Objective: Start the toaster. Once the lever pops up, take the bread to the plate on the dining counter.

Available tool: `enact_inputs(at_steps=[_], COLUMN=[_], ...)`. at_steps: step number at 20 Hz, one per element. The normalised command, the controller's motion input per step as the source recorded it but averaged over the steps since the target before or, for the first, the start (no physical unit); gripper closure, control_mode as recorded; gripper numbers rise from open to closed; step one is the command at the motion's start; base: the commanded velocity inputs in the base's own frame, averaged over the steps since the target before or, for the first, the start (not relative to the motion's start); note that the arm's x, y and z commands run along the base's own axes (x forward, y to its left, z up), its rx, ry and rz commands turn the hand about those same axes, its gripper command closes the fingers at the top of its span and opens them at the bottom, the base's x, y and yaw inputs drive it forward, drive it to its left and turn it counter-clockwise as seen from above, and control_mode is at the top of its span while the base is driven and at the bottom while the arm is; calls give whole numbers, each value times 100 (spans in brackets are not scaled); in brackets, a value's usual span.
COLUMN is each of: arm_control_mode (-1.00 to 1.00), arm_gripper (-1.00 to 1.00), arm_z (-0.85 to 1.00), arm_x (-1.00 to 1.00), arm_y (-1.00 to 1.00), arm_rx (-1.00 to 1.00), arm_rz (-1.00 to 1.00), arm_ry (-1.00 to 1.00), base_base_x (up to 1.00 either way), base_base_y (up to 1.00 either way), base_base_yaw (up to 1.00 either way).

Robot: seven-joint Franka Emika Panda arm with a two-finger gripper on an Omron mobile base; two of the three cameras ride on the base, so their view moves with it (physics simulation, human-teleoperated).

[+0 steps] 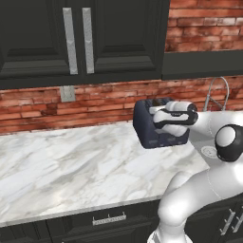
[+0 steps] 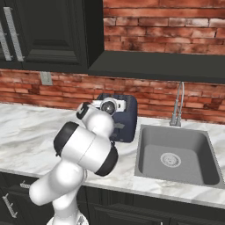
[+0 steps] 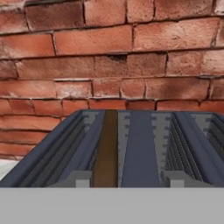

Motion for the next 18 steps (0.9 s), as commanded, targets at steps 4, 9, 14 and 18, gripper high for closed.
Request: enact_inputs(at_steps=[4,9,14,18], arm_control_mode=[-100,-100,-100,-100], arm_gripper=[100,100,100,100], arm_z=[7,22,33,44], arm_x=[0,0,0,0], arm_y=[0,0,0,0], arm_rx=[0,0,0,0], arm_rz=[2,0,0,0], arm_ry=[0,0,0,0], base_base_x=[0,0,0,0], base_base_y=[0,0,0,0], base_base_yaw=[0,0,0,0])
